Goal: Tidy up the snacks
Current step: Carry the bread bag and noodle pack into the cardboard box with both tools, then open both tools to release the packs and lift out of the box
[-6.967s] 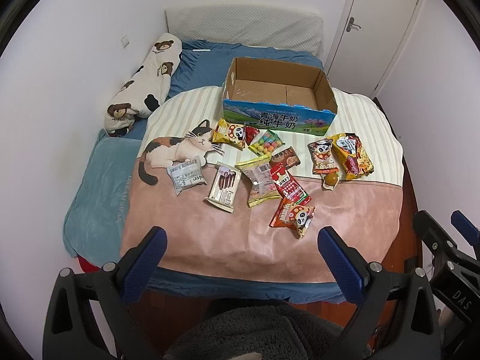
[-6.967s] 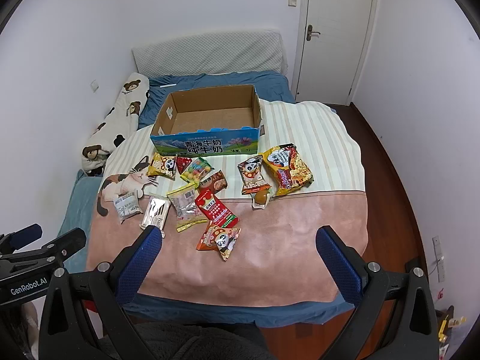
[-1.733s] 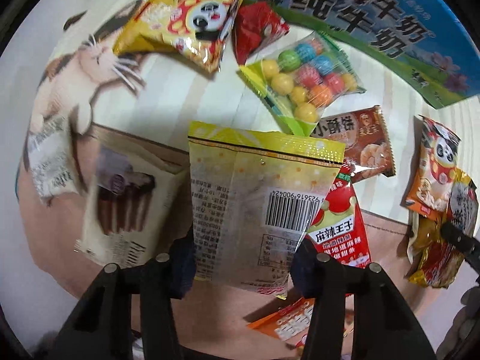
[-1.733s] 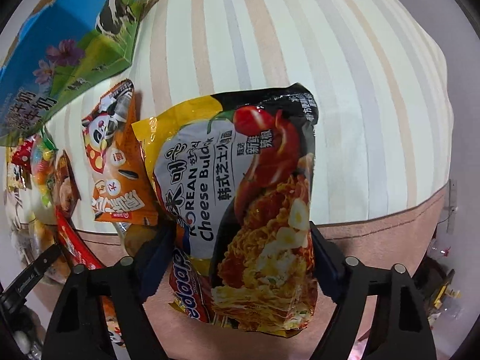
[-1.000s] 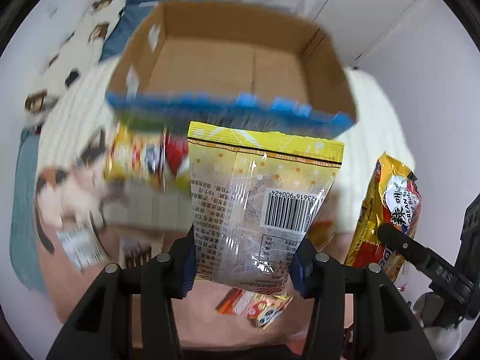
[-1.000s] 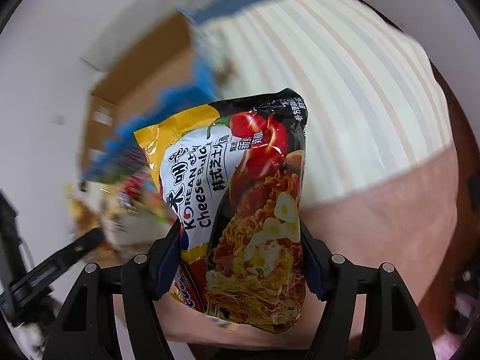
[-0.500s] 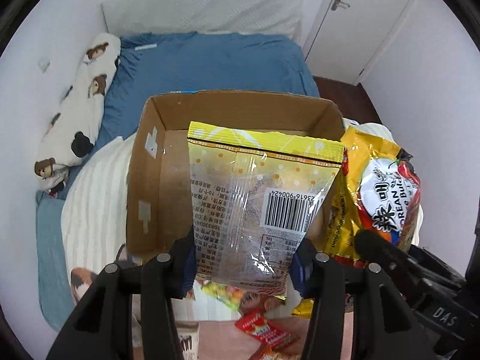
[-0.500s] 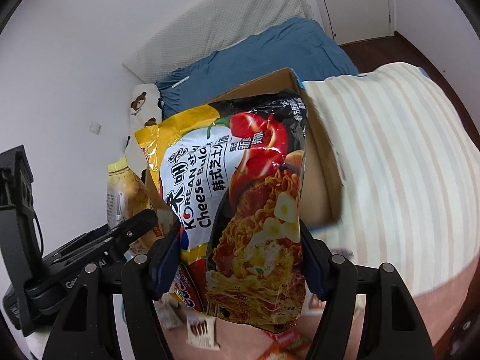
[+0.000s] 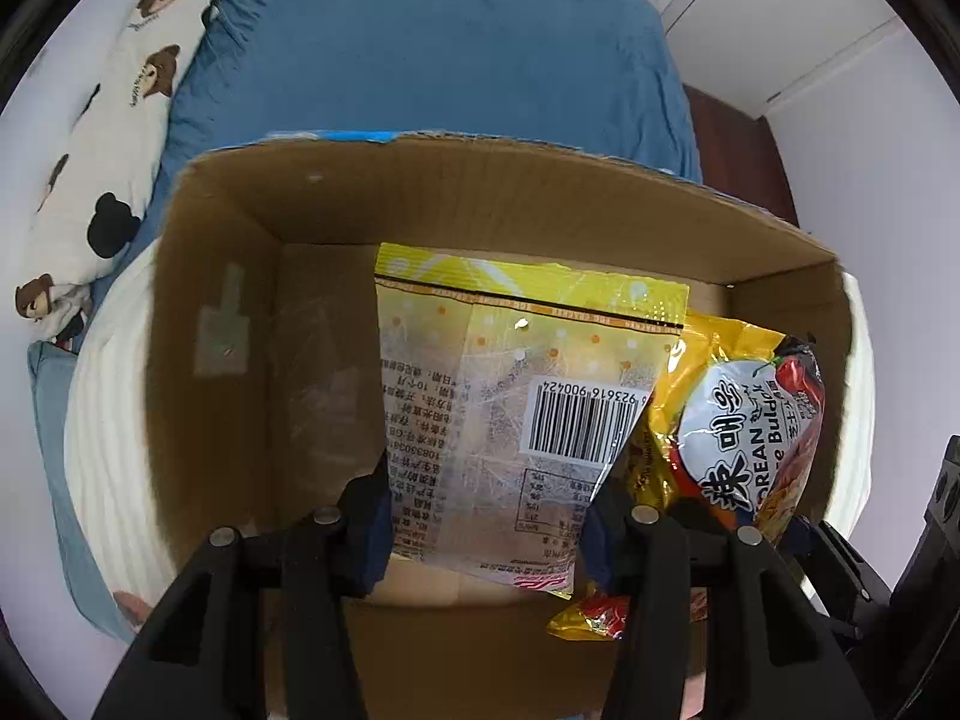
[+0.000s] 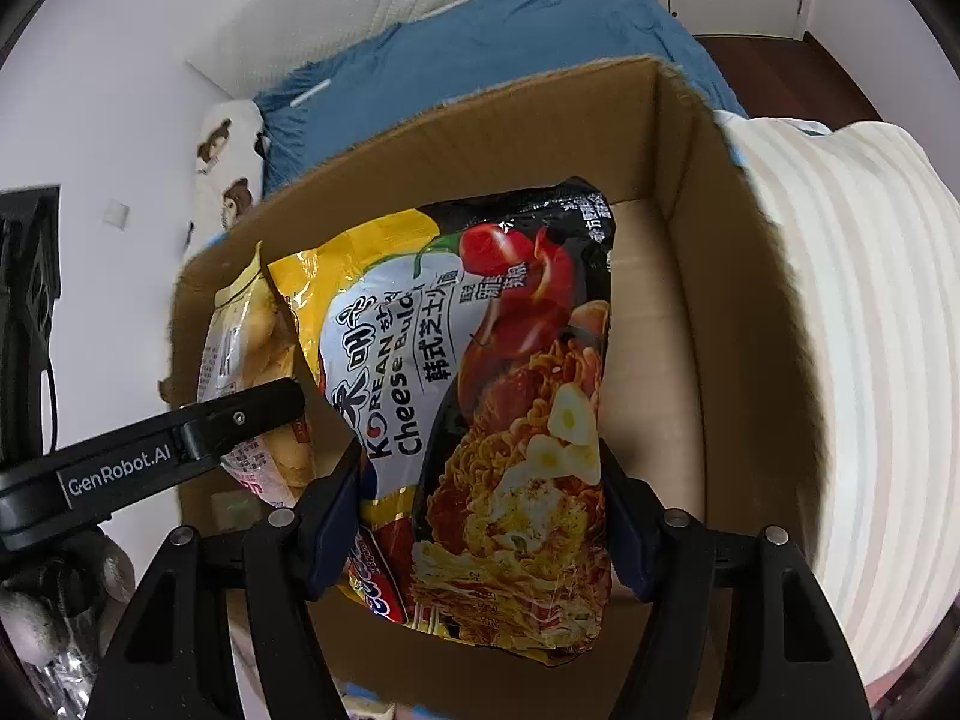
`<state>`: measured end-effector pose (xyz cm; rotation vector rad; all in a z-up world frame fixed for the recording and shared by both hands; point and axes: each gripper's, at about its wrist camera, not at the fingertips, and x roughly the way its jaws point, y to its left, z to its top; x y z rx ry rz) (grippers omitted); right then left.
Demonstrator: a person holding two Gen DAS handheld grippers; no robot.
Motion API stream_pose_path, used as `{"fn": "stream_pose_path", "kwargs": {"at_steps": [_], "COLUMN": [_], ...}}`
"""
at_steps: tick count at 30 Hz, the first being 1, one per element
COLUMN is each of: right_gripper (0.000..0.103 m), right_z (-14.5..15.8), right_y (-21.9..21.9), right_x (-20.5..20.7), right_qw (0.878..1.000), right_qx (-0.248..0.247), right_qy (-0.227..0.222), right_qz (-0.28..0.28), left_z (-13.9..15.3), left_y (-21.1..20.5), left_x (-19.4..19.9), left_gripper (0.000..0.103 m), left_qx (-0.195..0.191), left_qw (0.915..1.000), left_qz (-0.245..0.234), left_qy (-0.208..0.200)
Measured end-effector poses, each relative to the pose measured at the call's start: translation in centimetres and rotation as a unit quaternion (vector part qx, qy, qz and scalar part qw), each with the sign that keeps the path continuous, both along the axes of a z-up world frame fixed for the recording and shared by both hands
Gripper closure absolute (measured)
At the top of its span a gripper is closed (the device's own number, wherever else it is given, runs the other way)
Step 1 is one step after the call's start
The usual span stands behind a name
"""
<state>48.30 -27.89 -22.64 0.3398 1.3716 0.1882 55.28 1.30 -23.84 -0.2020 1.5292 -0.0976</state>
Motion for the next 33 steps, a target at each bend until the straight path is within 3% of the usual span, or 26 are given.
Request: {"fn": "stream_pose_path", "kwargs": {"at_steps": [11,13,14,16,17,24,33], "right_gripper": [0.029,0.012,0.007,0.005,0.005,0.005,0.005], "right_z": [-4.8,-5.5,-5.5,-5.2,-4.9,-3.3,1.8], "right_y": [0.2,0.7,0.9,1.2,1.4,2.2,3.0], "right_x": [4.9,6.2,6.4,6.4,6.3,5.6,0.7], "right_qw": [0.998,0.997,0.997,0.996,0.996,0.994,0.993], "right_qx": [-0.033,-0.035,-0.043,-0.056,-0.064,-0.089,-0.109], "right_qy": [0.048,0.057,0.054,0.046,0.043,0.032,-0.02], "right_qz": [0.019,0.024,0.033,0.043,0.047,0.047,0.049], "left_z": [-3.1,-3.3,-3.2,-3.3,-3.2,-1.2,3.8], "left_y": [-0.9,-0.9,-1.0,-0.9,-0.8,0.5,2.1], "left_x": [3.2,3.4,3.4,3.4,3.3,2.0,-2.4], "left_gripper": [0.055,0.051,0.037,0.015,0.014,0.013,0.013], "left_qx": [0.01,0.014,0.018,0.018,0.015,0.015,0.032], "left_qw": [0.9991,0.9991,0.999,0.9989,0.999,0.9994,0.9949], "left_qz": [-0.022,-0.025,-0.03,-0.037,-0.039,-0.027,-0.026], "left_qy": [0.035,0.033,0.027,0.023,0.019,-0.016,-0.092]}}
